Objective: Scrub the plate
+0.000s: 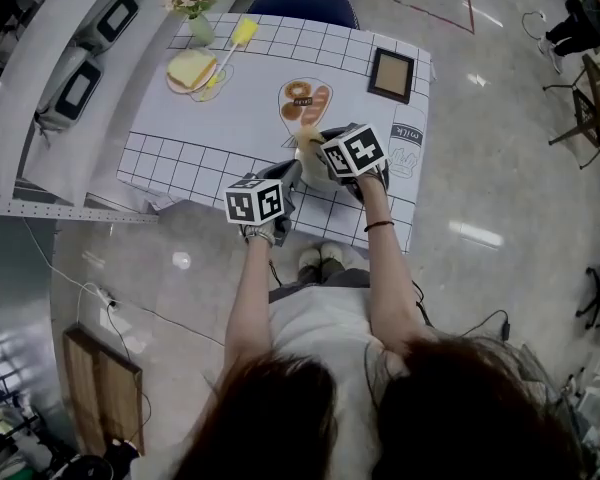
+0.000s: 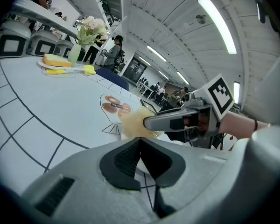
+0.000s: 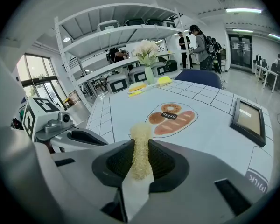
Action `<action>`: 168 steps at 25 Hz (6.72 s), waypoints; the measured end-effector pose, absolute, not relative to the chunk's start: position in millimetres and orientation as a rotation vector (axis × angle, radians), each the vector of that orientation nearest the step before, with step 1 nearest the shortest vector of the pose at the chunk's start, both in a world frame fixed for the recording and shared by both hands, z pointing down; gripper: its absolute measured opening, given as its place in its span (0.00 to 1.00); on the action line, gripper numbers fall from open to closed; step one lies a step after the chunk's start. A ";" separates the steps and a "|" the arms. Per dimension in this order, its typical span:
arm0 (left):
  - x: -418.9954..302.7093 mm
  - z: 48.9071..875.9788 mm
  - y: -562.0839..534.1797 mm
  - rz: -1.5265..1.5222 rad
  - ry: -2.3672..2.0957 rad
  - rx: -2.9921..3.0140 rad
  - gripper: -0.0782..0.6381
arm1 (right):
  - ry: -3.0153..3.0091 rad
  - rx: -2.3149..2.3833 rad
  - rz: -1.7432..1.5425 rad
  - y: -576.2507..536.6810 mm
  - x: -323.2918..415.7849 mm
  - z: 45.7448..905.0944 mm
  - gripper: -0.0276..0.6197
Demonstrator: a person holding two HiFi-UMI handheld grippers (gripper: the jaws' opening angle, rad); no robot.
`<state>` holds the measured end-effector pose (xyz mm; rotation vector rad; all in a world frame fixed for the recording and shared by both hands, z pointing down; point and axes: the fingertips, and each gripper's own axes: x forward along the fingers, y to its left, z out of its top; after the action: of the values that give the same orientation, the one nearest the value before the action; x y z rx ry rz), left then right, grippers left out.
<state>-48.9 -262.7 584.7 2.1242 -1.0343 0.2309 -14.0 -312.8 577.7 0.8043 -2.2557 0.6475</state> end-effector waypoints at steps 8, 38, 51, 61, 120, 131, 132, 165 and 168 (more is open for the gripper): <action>-51.7 584.6 -263.2 0.215 -1.047 2.107 0.12 | -2.261 0.787 0.676 -313.7 -15.0 580.3 0.17; -45.7 584.6 -265.7 0.235 -1.044 2.107 0.12 | -2.258 0.894 0.689 -322.1 6.2 578.6 0.17; -28.4 583.6 -268.1 0.256 -1.001 2.139 0.12 | -2.241 0.971 0.707 -324.7 30.3 577.5 0.17; -18.2 583.2 -268.6 0.281 -0.966 2.161 0.12 | -2.235 1.004 0.716 -323.0 43.0 575.7 0.17; -7.0 582.7 -228.6 0.272 -0.963 2.145 0.12 | -2.127 0.878 0.757 -251.5 69.9 577.0 0.17; -14.8 585.4 -215.4 0.264 -1.005 2.120 0.12 | -2.127 0.806 0.736 -237.0 56.0 578.1 0.17; -15.8 585.6 -215.0 0.261 -1.009 2.118 0.12 | -2.128 0.798 0.735 -236.3 54.5 578.3 0.17; -57.6 590.1 -216.8 0.217 -1.106 2.057 0.12 | -2.144 0.561 0.684 -232.8 -11.0 581.2 0.17; -61.4 590.0 -218.6 0.212 -1.113 2.055 0.12 | -2.152 0.556 0.675 -235.9 -16.5 581.1 0.17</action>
<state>-61.4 -218.6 590.0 2.0547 -1.1129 0.2124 -16.5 -235.9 581.1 0.5558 -2.1519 0.6752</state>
